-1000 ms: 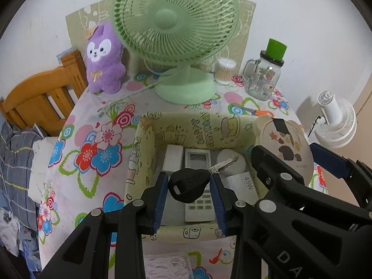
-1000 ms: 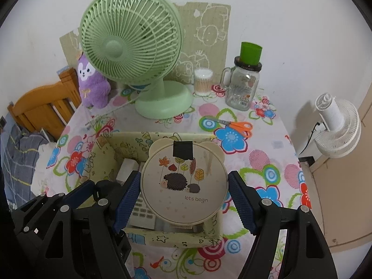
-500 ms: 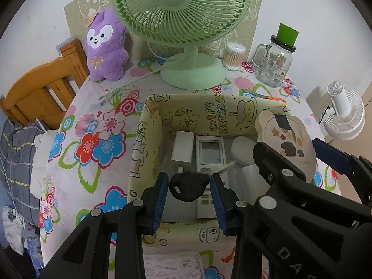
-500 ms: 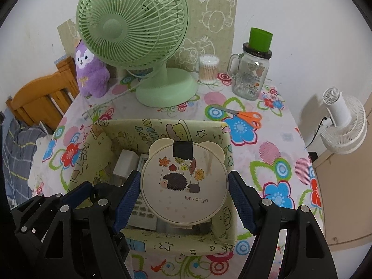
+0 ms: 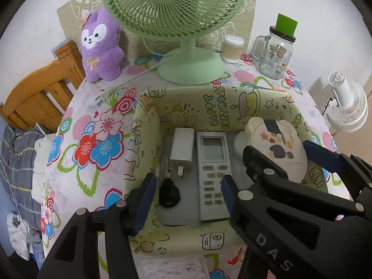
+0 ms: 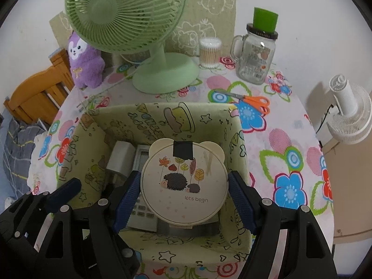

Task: Organize rigid objects
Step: 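Open left gripper dropping key in box while right gripper releases container, then lift both open grippers away from the box toward the table front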

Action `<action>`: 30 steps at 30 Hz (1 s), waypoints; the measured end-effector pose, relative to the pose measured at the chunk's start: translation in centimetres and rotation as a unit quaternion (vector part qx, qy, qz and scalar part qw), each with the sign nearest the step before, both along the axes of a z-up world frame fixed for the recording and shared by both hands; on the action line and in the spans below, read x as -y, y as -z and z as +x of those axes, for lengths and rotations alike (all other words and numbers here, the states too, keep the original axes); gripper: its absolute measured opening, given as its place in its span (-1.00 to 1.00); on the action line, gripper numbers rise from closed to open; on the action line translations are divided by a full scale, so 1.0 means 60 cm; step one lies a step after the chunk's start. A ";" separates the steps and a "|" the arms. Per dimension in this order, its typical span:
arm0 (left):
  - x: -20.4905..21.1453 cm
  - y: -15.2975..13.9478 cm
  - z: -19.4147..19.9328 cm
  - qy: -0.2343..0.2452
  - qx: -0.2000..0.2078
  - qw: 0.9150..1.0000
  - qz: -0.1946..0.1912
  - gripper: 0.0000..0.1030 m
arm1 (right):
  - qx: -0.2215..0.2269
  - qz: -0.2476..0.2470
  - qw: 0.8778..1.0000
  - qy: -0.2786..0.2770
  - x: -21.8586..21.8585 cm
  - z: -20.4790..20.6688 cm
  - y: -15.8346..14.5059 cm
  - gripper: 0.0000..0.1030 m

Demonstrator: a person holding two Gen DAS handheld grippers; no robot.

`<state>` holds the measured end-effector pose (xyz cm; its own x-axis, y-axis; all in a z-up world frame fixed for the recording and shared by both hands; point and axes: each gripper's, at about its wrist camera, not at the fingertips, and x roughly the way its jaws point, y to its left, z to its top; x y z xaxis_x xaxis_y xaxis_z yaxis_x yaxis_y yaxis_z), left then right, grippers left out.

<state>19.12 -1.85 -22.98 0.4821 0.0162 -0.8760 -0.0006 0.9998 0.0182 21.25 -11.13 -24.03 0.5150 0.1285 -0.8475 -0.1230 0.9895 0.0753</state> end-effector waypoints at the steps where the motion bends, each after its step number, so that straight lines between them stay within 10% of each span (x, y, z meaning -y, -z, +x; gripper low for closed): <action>1: 0.000 0.000 0.001 0.000 0.000 1.000 0.001 0.18 | 0.000 -0.001 1.000 -0.001 0.000 0.001 0.001 0.52; 30: 0.018 -0.075 -0.045 0.019 0.046 0.999 0.008 0.61 | 0.040 0.009 0.999 -0.002 0.014 -0.047 -0.072 0.82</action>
